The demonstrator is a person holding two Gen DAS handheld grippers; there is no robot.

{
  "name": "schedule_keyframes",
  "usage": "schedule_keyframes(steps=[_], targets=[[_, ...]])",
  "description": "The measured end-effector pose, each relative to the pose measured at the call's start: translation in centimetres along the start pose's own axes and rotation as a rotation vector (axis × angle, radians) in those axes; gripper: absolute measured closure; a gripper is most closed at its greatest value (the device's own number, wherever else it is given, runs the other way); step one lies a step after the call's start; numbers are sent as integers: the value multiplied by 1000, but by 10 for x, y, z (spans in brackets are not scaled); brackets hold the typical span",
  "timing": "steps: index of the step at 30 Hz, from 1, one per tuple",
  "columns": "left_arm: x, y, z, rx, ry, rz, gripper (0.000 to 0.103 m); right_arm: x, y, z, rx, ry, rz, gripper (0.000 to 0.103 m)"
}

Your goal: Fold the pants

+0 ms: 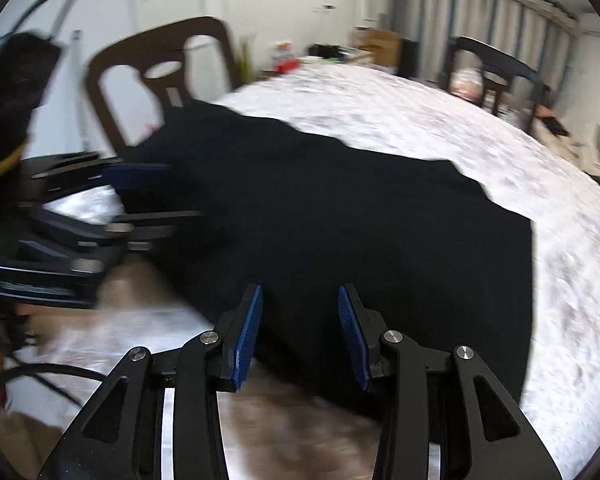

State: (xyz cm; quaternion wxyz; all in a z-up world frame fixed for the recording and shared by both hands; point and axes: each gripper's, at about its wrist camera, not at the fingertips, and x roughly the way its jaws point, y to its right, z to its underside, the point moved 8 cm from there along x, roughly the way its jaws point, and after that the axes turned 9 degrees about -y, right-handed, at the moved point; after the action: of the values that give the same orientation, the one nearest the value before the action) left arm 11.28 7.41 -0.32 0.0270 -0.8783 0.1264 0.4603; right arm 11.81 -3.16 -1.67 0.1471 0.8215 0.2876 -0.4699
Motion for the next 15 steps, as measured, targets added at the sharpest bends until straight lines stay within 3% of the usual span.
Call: schedule_keyframes(steps=[4,9,15], targets=[[-1,5,-5,15,4,13,33,-23,19,4,62,60,56,62],[3,17,-12,51,-11,64,33,-48,87,53,257,47,188,62],[7,35,-30,90,-23,137,33,-59,136,87,476,78,181,53]])
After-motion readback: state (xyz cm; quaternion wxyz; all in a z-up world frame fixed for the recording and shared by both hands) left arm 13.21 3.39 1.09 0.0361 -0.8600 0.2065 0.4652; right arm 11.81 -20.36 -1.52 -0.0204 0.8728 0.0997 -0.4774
